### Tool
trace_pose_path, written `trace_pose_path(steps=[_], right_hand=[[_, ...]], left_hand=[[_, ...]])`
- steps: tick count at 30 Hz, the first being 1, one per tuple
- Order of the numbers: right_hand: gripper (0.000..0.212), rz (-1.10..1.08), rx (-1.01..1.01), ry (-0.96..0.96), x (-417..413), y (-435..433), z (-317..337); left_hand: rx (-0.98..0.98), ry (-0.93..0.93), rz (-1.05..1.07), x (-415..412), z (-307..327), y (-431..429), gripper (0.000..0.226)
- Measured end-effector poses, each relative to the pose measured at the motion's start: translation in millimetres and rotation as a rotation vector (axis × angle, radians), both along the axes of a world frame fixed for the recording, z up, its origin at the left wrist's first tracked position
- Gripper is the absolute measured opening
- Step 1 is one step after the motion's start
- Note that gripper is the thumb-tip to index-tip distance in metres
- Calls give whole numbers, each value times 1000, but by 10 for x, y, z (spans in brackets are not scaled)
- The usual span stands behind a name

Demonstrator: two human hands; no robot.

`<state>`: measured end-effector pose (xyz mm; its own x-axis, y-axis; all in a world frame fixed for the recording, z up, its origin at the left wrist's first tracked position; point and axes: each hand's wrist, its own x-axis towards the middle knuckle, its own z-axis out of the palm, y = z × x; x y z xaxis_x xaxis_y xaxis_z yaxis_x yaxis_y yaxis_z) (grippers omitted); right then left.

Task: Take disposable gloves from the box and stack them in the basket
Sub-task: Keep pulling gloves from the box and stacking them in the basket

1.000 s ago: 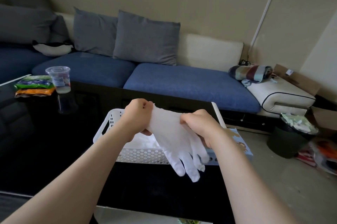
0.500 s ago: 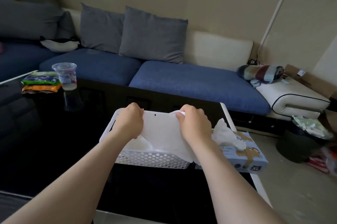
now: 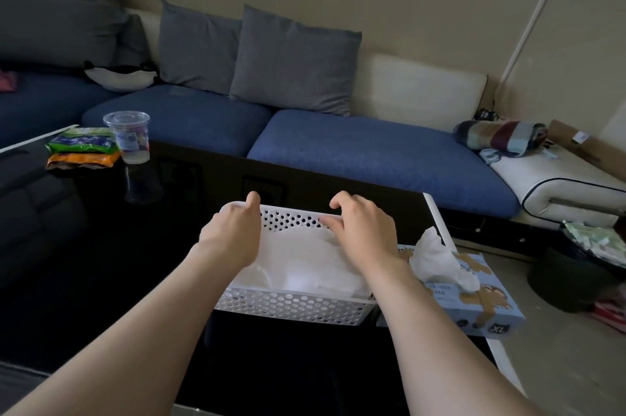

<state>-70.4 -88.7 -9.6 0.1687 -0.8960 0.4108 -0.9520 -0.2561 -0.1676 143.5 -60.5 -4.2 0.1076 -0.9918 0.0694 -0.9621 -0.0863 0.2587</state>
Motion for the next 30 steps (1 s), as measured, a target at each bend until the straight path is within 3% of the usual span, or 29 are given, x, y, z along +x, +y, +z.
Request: trace_pose_path(steps=[3,6,8,11,15,18,21,24,27,29,30], right_hand=[[42,122,97,-127,-15,12,63],[57,210,268,-95,4,95,217],[76,217,469,-63,16,176,315],[100,196,693,48,-3,271,355],[91,146,809,201,-16,327,287],[75,159,805,209,-8,354,252],[82,166,759,157,-22,360,255],[92,154,696,24,-100,382,310],[55,120,520,-111,-249,457,422],[15,30,247,-305,-359,482,455],[6,-21,106,-399,-426,481,462]], left_hand=[[-2,-159,23,-92,44,-2,36],[-17,-312,-158,-185,36,-32,49],[141,-235,-317,-205,-32,-57,55],[414,-101,-335,-200,-109,-59,51],[497,-132,-325,-192,-75,-64,62],[513,-121,-318,-219,-40,-46,69],[426,-128,-300,-267,-22,-23,69],[248,-142,-313,-377,46,-3,43],[97,-103,-329,-558,90,34,21],[42,-73,-341,-666,105,63,18],[16,-47,-351,-716,107,73,17]])
